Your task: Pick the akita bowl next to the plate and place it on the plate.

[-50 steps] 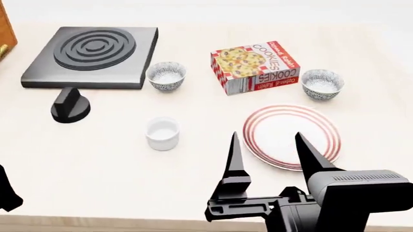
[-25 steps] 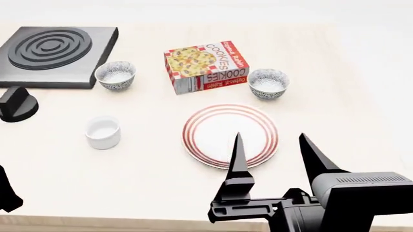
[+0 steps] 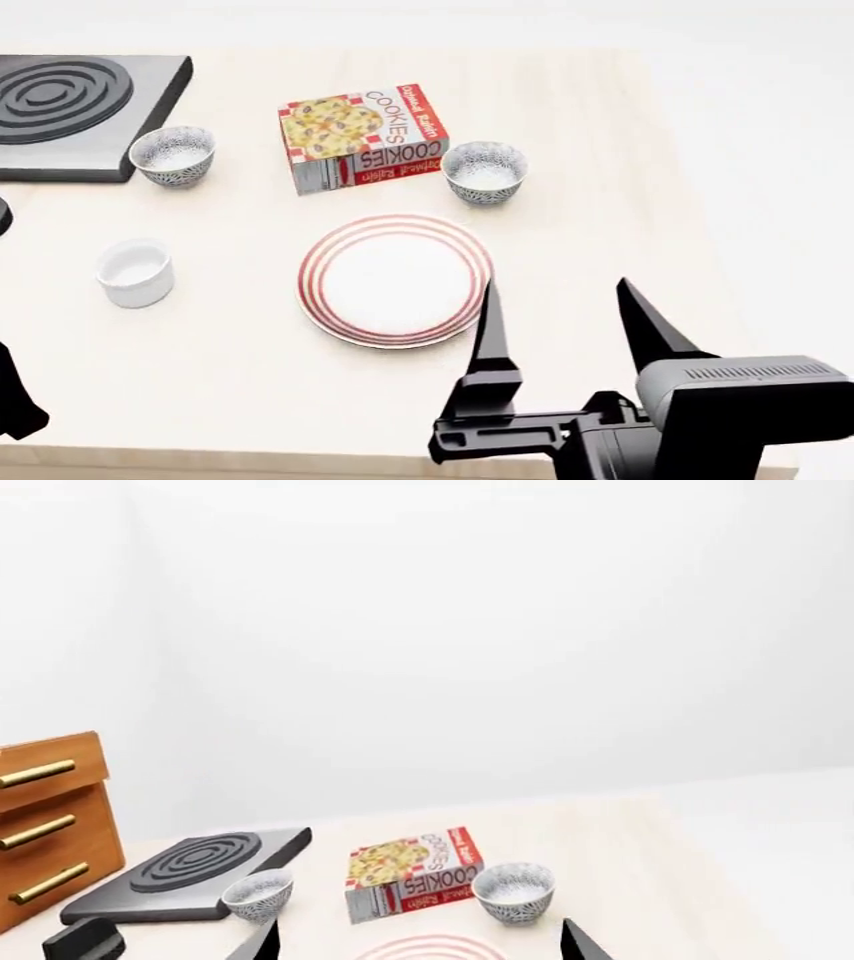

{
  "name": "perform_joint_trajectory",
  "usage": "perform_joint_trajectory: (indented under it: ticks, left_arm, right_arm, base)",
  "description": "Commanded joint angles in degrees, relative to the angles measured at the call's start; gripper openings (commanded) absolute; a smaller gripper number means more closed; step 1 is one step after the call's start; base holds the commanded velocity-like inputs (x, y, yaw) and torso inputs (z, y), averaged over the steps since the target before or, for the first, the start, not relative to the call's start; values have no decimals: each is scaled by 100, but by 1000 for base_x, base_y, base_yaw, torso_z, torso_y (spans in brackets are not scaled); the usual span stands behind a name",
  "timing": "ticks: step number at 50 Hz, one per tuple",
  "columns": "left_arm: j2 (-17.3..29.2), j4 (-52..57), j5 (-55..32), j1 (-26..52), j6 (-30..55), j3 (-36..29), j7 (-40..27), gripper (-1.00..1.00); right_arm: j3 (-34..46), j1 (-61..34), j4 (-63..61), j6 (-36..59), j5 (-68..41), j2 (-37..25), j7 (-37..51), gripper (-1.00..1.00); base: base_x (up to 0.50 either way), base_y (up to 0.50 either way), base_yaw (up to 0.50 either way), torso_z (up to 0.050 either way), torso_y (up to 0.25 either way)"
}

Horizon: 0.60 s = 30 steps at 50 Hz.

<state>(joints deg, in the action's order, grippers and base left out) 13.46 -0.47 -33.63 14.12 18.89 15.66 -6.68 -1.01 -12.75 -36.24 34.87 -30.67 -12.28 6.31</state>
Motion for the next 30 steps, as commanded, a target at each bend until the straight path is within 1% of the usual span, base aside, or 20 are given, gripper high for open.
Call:
perform_joint_trajectory:
  ticks: [1,4,6,30]
  left_arm:
    - [25,-7,-21,-4,-21,-18,-30,100]
    - [23,-53,-4,1,-68,-36,-11,100]
    - [35,9,-35,-14,-22,-29,-44,100]
    - [89,30,-116,-9,19,-80,-117,100]
  right_arm:
    - [139,-20,22,27,81,-76,53,100]
    - [130,-34,55,42,26,-84,36,100]
    - [133,-24,19,67,4,-100,46,100]
    - [196,-46,69,30,-50,-162,97,100]
  base:
    - [0,0,0,0,0]
    - [0,0,0,0,0]
    - [264,0,0,0,0]
    - [494,0,0,0,0]
